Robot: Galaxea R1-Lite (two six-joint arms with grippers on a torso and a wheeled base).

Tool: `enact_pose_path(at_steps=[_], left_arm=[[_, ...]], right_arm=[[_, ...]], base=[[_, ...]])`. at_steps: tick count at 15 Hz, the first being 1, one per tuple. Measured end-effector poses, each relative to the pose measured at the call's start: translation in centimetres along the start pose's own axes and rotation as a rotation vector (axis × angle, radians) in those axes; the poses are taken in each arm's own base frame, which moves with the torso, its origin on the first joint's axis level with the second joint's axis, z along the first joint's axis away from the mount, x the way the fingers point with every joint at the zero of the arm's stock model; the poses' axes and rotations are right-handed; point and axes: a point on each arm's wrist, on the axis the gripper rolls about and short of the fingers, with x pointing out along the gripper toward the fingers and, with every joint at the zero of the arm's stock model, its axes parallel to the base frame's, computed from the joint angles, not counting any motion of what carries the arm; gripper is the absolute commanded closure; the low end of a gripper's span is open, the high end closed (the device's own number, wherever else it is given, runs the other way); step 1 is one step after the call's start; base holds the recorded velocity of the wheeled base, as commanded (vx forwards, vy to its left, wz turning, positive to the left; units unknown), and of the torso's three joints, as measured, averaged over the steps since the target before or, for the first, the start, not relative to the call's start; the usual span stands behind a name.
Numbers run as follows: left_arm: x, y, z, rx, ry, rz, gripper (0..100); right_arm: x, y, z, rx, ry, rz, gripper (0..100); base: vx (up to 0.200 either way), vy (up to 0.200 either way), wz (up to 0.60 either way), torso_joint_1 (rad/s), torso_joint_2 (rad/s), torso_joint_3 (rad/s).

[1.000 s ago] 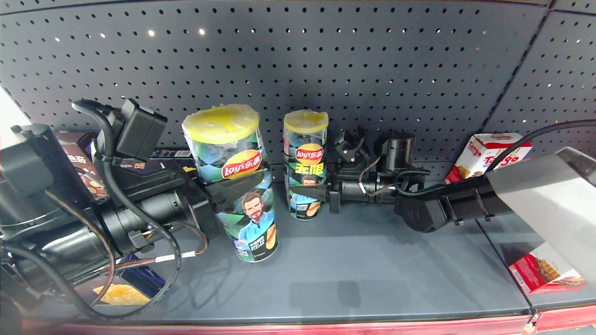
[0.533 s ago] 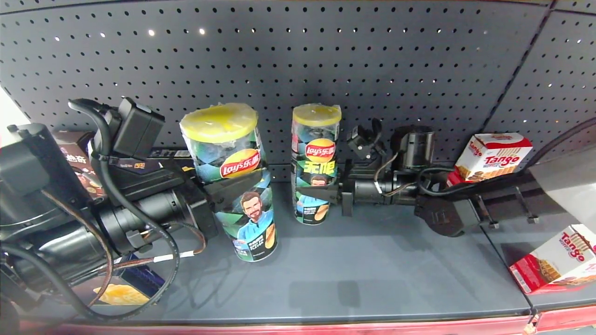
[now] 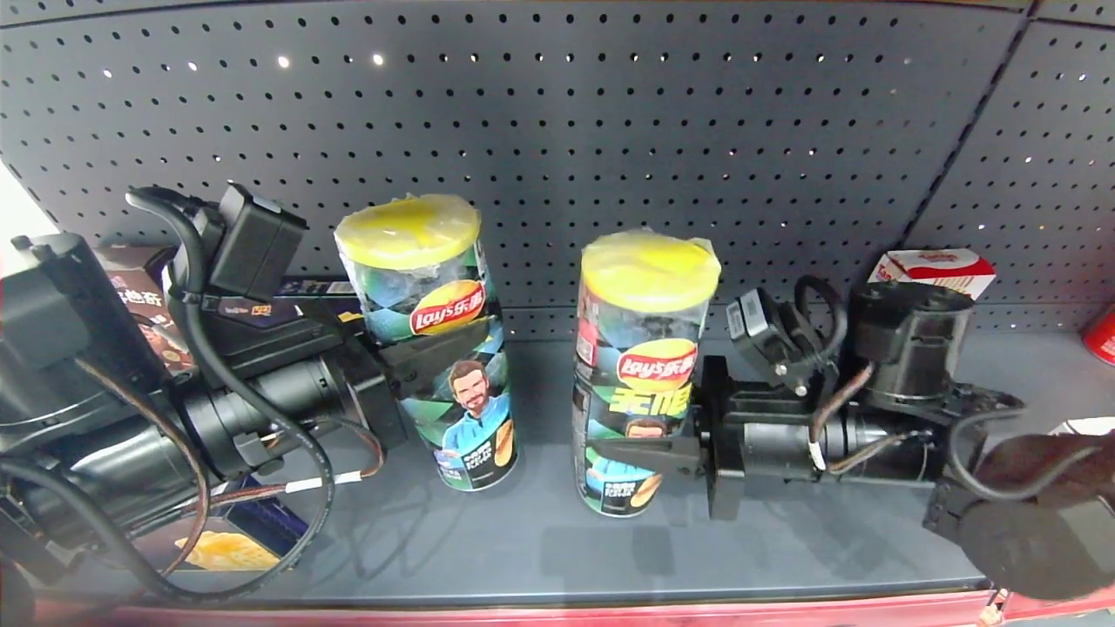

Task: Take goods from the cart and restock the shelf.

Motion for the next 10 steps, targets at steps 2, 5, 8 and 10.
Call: enact_pose_path(at_steps=[2,5,8,10], left_arm=[[0.0,0.0,0.0,0.001,-0.001,0.002,100],[0.1,0.1,0.0,0.000,0.001,0.004,100],[0.1,0.1,0.0,-0.001,0.001,0.004,100],[0.1,0.1,0.0,0.000,0.002,0.004,100]], right_arm=[[-0.7,1.9,-0.4,-0.032,-0.030,-0.007,100],[-1.7,2.6,-2.0,-0.016,-0.009,-0.012,100],[-2.1,2.2,-3.1,-0.002,0.008,-0.027,100],[-2.0,2.1,-3.6,0.009,0.020,-0.027,100]], base=[[0.000,0.000,0.00,0.000,0.00,0.000],[0.000,0.000,0.00,0.000,0.00,0.000],[0.000,0.000,0.00,0.000,0.00,0.000],[0.000,0.000,0.00,0.000,0.00,0.000]])
